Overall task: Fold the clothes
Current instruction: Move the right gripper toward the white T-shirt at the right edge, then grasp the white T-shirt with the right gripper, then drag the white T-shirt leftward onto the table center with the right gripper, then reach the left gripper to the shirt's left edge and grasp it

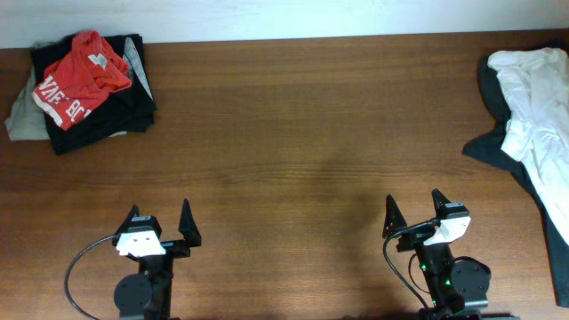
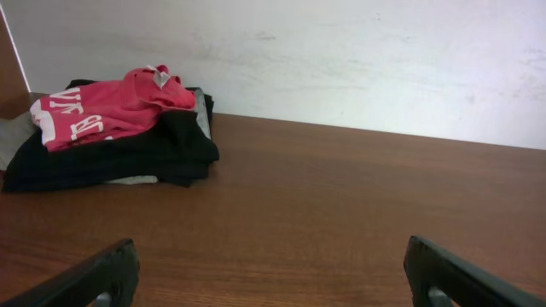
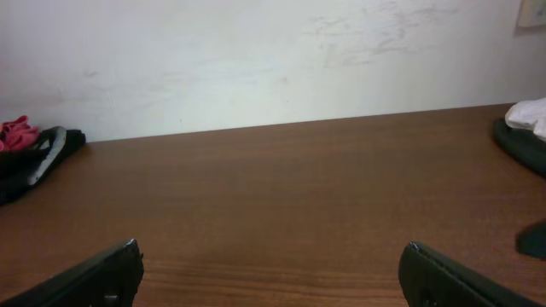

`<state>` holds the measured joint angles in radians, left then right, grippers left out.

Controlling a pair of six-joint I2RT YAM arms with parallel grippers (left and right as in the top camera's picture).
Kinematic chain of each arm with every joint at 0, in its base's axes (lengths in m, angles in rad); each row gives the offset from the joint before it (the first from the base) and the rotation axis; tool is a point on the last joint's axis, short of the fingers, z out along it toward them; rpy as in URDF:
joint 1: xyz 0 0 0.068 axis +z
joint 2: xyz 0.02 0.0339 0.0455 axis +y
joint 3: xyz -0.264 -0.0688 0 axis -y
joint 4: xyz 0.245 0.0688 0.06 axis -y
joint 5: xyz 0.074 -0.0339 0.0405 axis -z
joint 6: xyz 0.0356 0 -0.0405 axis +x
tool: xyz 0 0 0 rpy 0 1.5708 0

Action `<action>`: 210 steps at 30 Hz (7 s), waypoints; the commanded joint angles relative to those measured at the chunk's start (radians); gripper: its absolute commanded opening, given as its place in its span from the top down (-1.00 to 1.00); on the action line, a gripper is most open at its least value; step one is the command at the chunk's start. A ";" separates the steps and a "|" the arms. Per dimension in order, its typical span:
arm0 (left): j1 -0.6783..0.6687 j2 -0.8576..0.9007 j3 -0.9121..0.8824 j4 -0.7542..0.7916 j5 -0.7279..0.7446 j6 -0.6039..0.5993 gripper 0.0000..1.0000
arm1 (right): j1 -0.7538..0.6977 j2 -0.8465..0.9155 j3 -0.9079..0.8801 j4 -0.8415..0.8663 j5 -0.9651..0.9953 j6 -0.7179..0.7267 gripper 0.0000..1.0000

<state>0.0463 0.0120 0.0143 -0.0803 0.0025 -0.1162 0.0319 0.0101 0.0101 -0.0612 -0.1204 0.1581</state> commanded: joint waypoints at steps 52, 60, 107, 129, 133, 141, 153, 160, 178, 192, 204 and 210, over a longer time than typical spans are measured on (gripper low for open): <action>0.004 -0.006 -0.005 -0.003 -0.006 0.016 -0.98 | 0.003 0.473 0.468 0.153 0.331 0.029 -0.97; 0.004 -0.006 -0.005 -0.003 -0.006 0.016 -0.98 | -0.307 1.308 1.222 -0.344 0.388 0.029 -0.97; 0.004 -0.005 -0.005 -0.003 -0.007 0.016 -0.98 | -0.701 2.090 1.365 -0.241 0.016 -0.110 -0.08; 0.004 -0.005 -0.005 -0.003 -0.007 0.016 -0.98 | -0.699 1.958 1.366 -0.261 0.018 -0.051 0.92; 0.004 -0.005 -0.005 -0.003 -0.007 0.016 -0.98 | -0.698 1.825 1.366 -0.264 -0.074 -0.018 0.92; 0.004 -0.005 -0.005 -0.003 -0.007 0.016 -0.98 | -0.415 1.513 1.366 -0.261 -0.273 0.021 0.92; 0.004 -0.005 -0.005 -0.003 -0.007 0.016 -0.98 | 0.649 1.775 1.366 0.045 -0.249 0.320 0.92; 0.004 -0.005 -0.005 -0.003 -0.007 0.016 -0.98 | 0.697 1.751 1.386 -0.085 -0.081 0.280 0.84; 0.004 -0.005 -0.005 -0.003 -0.006 0.016 -0.98 | 0.055 1.681 1.432 -0.816 -0.050 0.216 -0.98; 0.004 -0.005 -0.005 -0.003 -0.014 0.016 -0.98 | 0.039 1.681 1.351 -0.821 0.032 0.216 -0.97; 0.004 0.059 0.081 0.185 0.230 0.016 -0.98 | 0.039 1.681 1.349 -0.813 0.032 0.216 -0.97; 0.004 0.462 0.398 0.033 0.248 0.065 -0.98 | 0.039 1.682 1.347 -0.810 0.032 0.216 -0.97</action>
<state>0.0475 0.3130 0.2668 0.0139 0.2199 -0.0818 0.0742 1.7054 1.3632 -0.8707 -0.1024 0.3813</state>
